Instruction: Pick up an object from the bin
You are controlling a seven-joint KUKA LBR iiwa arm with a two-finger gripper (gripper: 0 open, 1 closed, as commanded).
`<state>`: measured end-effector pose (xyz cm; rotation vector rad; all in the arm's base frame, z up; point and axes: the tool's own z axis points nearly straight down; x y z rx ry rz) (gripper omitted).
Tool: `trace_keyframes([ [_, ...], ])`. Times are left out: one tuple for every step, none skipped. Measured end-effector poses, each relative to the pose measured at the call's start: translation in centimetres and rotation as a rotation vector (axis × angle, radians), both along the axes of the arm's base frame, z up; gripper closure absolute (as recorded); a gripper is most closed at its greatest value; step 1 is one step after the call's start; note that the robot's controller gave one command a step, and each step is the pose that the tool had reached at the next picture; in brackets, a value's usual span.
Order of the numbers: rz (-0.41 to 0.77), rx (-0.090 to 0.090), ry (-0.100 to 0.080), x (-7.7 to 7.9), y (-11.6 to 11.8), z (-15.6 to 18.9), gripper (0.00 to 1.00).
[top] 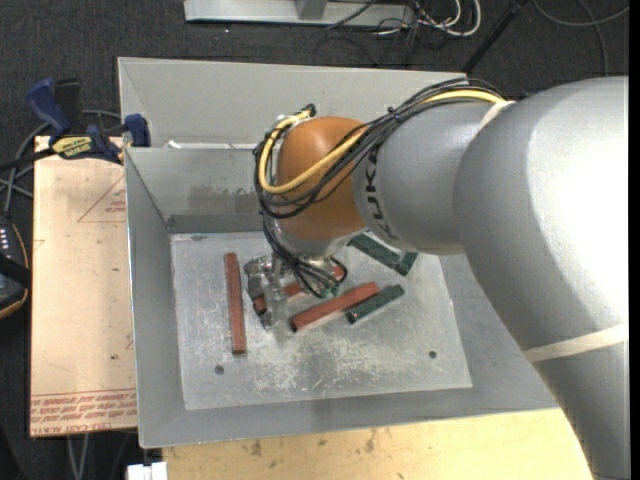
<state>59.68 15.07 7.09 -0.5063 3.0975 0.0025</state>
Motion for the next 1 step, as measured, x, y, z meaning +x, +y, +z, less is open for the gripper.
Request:
trace_keyframes([
  [-0.01,0.001,-0.004,-3.42,-1.03,7.88,1.0],
])
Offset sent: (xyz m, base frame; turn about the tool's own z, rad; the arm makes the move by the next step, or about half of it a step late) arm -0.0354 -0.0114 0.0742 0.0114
